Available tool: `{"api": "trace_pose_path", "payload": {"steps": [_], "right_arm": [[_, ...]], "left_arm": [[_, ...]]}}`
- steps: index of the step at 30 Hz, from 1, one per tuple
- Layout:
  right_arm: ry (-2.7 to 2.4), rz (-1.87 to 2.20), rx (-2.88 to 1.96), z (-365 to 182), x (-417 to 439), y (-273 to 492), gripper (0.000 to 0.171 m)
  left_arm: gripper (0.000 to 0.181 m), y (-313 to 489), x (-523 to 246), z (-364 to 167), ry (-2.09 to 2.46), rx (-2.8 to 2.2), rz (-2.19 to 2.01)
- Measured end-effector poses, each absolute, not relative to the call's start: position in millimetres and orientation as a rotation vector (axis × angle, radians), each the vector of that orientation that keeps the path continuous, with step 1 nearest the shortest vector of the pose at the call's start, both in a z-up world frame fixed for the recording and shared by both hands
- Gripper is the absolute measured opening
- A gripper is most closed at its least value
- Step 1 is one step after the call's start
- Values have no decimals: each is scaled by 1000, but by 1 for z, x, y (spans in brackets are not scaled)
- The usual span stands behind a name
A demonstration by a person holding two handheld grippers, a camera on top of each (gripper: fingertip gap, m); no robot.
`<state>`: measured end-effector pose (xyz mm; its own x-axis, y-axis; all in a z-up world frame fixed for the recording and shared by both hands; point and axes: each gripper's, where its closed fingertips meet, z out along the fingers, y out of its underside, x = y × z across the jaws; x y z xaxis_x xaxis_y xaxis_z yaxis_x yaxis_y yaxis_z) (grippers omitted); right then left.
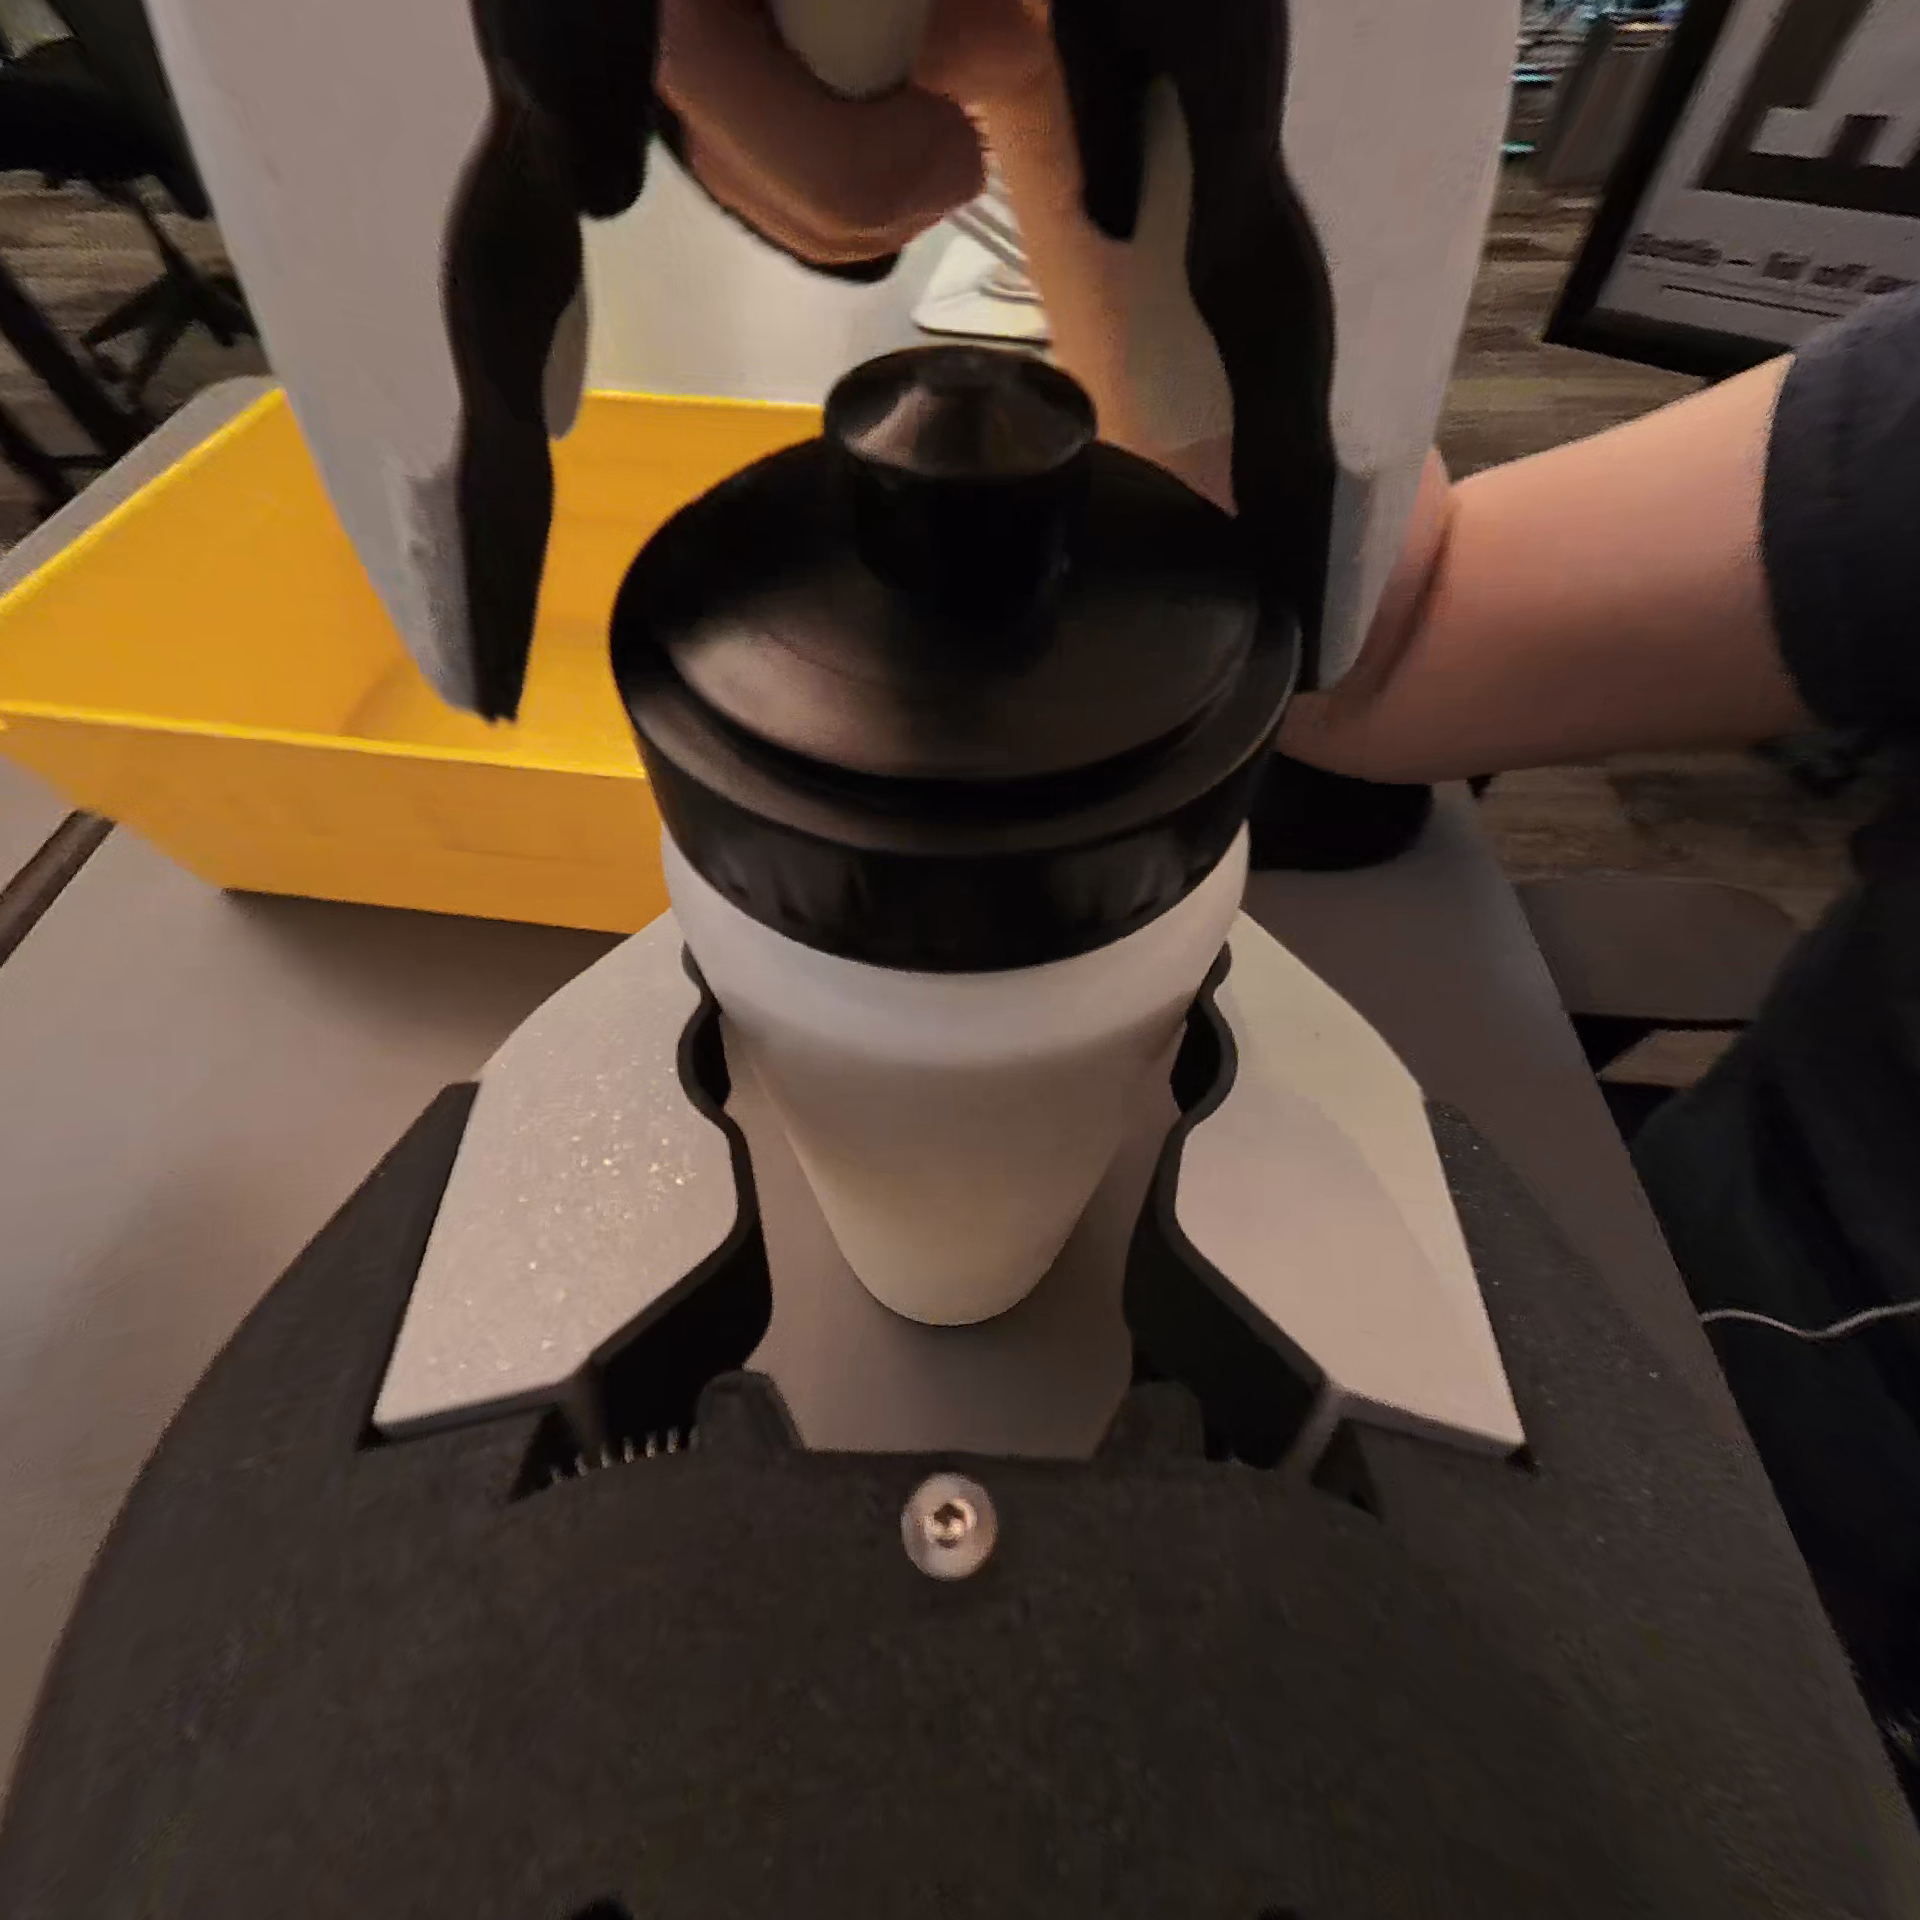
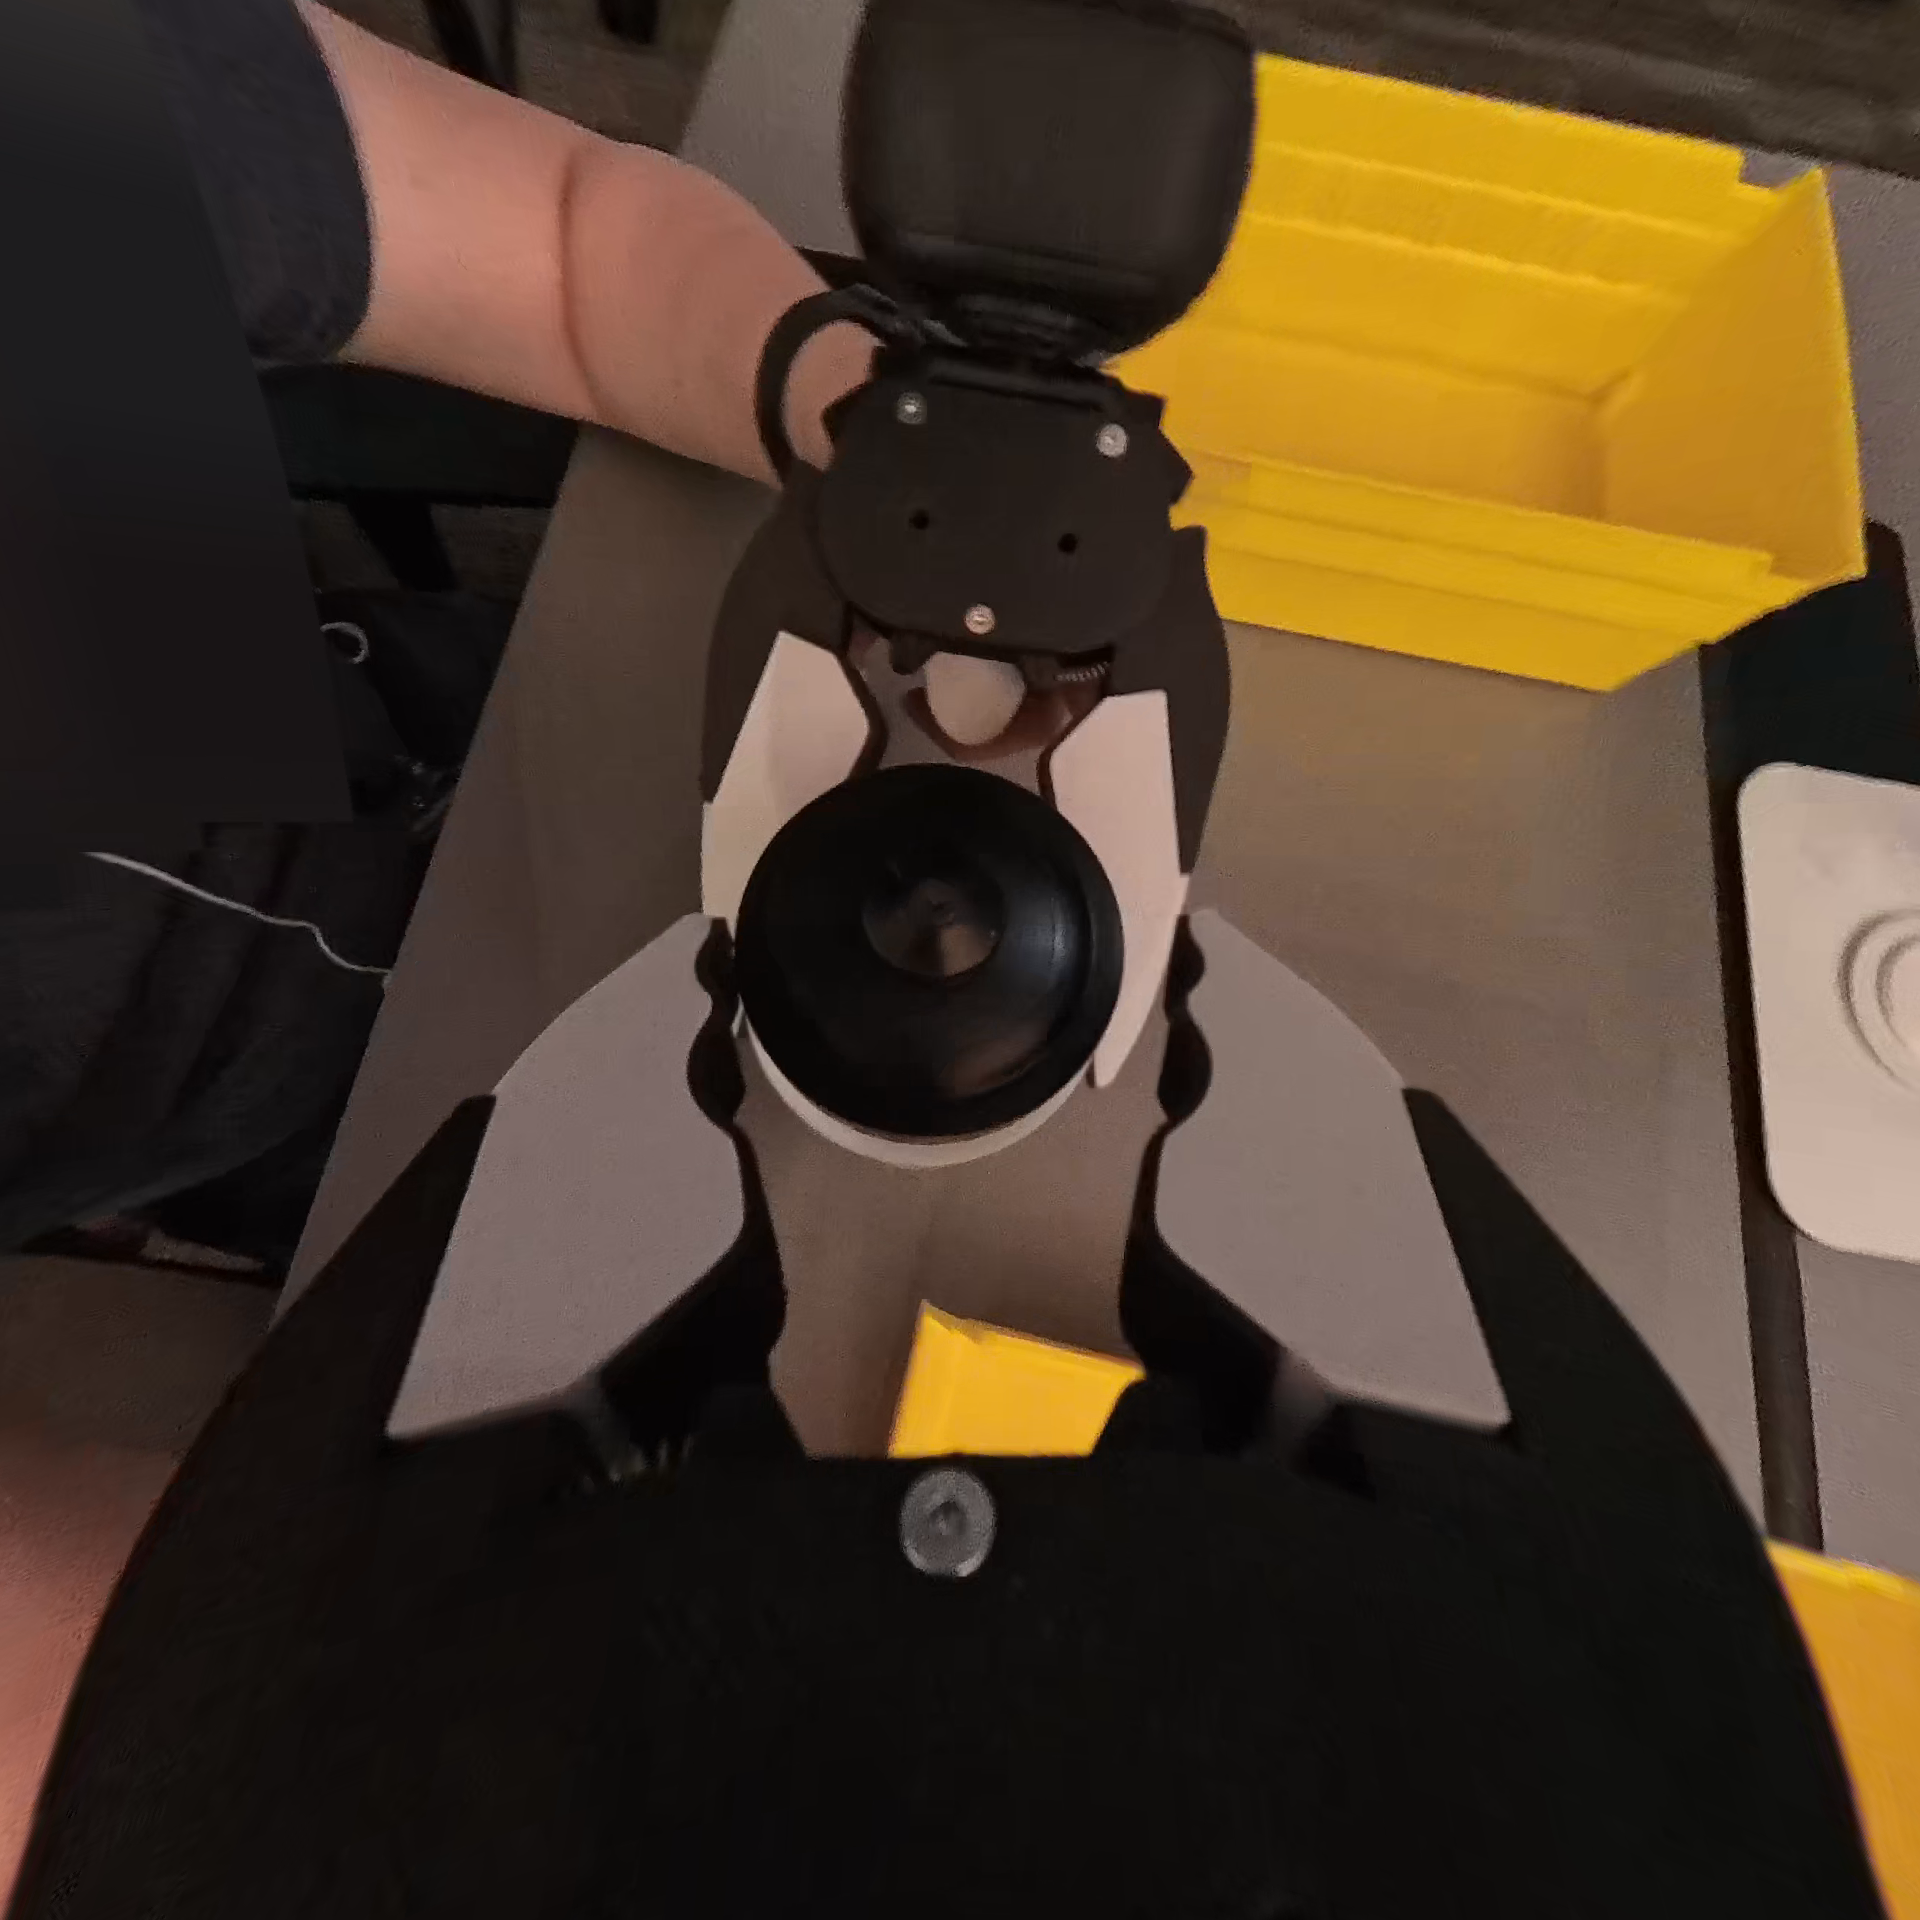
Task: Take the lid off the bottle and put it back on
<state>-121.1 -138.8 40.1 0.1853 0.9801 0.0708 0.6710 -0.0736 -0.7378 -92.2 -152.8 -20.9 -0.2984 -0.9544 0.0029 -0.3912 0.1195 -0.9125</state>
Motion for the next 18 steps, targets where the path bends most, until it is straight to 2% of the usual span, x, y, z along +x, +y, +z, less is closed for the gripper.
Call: {"api": "trace_pose_path", "payload": {"steps": [3,5,10,15,18], "right_arm": [[-1482,566,-1878,40,-118,-131,80],[-1509,589,-1888,38,-120,-135,73],[-1588,561,-1820,40,-121,-141,73],[-1571,641,-1670,66,-122,-148,73],[-1354,479,-1735,80,-87,-115,73]], "left_arm": [[86,-148,-92,-20,1753,-1332,-1162],[86,-149,-93,-21,1761,-1326,-1155],[86,-155,-95,-21,1810,-1288,-1165],[86,-156,-98,-22,1832,-1282,-1164],[86,-148,-97,-22,1799,-1323,-1139]]}}
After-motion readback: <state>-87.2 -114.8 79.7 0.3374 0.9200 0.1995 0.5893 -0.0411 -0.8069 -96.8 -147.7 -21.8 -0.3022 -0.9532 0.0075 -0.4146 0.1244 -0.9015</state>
